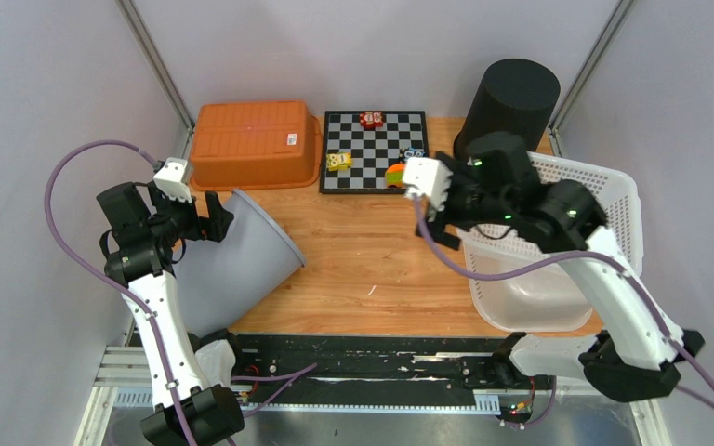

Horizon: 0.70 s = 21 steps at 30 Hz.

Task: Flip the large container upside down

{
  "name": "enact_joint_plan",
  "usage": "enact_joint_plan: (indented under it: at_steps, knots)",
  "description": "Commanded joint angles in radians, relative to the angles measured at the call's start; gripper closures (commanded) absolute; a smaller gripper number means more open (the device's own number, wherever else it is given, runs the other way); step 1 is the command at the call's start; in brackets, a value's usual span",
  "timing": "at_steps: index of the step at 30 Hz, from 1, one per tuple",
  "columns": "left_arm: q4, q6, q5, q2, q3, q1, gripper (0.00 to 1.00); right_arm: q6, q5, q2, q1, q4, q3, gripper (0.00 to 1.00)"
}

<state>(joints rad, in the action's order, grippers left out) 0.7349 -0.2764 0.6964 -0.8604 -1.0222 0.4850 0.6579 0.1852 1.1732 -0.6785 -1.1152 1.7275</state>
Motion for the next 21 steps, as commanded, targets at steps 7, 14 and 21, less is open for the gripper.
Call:
enact_joint_plan:
  at_steps: [7,14,21]
  knots:
    - [-0.004,-0.009,-0.007,0.027,0.009,0.006,0.0,-0.329,0.119,0.282,-0.328,0.483,0.038,0.12]
    - [-0.004,-0.009,-0.02,0.022,0.014,0.006,0.0,-0.632,0.19,0.634,-0.327,0.503,0.333,0.2]
    - [-0.009,-0.011,-0.015,0.012,0.021,0.006,0.0,-0.777,0.276,0.78,-0.327,0.557,0.377,0.23]
